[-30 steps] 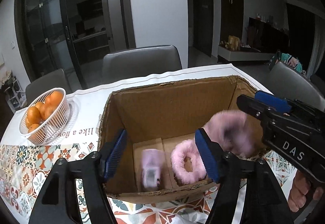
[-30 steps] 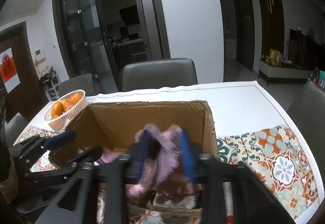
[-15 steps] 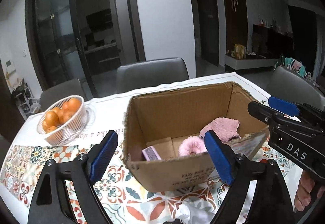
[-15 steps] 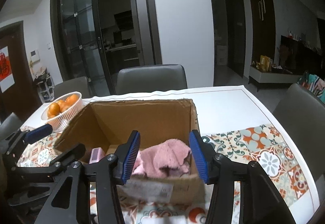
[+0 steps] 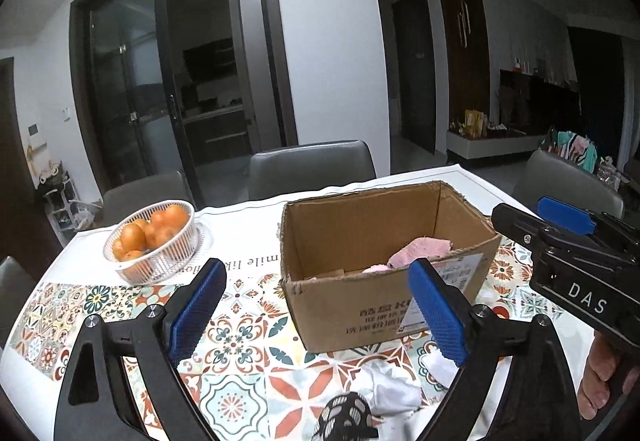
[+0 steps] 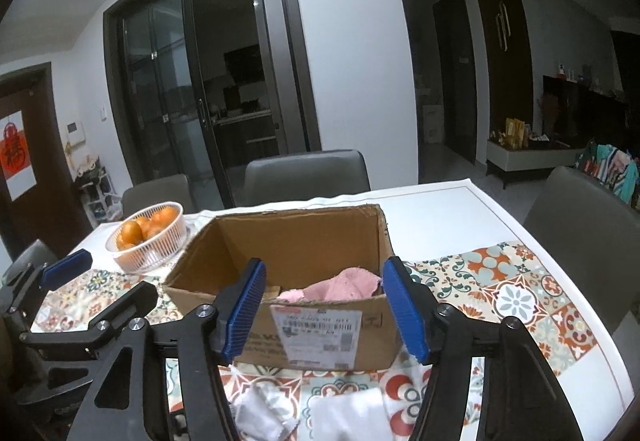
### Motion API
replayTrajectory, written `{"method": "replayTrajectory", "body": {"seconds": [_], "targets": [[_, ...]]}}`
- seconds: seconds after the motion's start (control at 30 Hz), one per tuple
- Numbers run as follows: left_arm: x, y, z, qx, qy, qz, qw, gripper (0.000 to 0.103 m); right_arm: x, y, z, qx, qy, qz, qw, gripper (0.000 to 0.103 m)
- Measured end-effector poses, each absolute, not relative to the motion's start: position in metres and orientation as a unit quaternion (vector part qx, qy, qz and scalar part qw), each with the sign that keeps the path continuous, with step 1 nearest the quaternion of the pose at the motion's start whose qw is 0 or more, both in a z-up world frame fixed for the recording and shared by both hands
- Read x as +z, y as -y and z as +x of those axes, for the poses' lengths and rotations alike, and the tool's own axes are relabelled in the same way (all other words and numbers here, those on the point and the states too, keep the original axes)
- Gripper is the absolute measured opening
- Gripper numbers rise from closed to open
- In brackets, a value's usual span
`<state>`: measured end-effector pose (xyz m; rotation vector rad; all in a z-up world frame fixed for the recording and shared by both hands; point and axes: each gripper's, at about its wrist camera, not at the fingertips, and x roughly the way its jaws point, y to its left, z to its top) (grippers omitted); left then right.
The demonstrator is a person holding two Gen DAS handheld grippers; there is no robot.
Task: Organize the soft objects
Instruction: 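Move both tools back toward the slipper and pink hair tie on the table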
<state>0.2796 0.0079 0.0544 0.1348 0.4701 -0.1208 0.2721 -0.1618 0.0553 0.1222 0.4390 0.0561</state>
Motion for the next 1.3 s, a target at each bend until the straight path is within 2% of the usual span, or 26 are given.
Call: {"method": "replayTrajectory", "body": {"seconds": [0.3,0.8,1.3], "targets": [[0.061,-0.019,0.241,-0.045,-0.216,0.061,0.974,0.103,0.061,0.155,0.235,0.027,-0.204,0.065,0.977,0.068],[0.043,-0.034,0.196,-0.036,-0.218,0.063,0.973,0.103,0.049,0.14,0.191,0.026,-0.209,0.042,0.977,0.076],[0.004,-0.043,0.173,-0.042,-0.26,0.048,0.964,0.103,0.012,0.129,0.171,0.025,-0.248,0.025,0.968,0.076]]}}
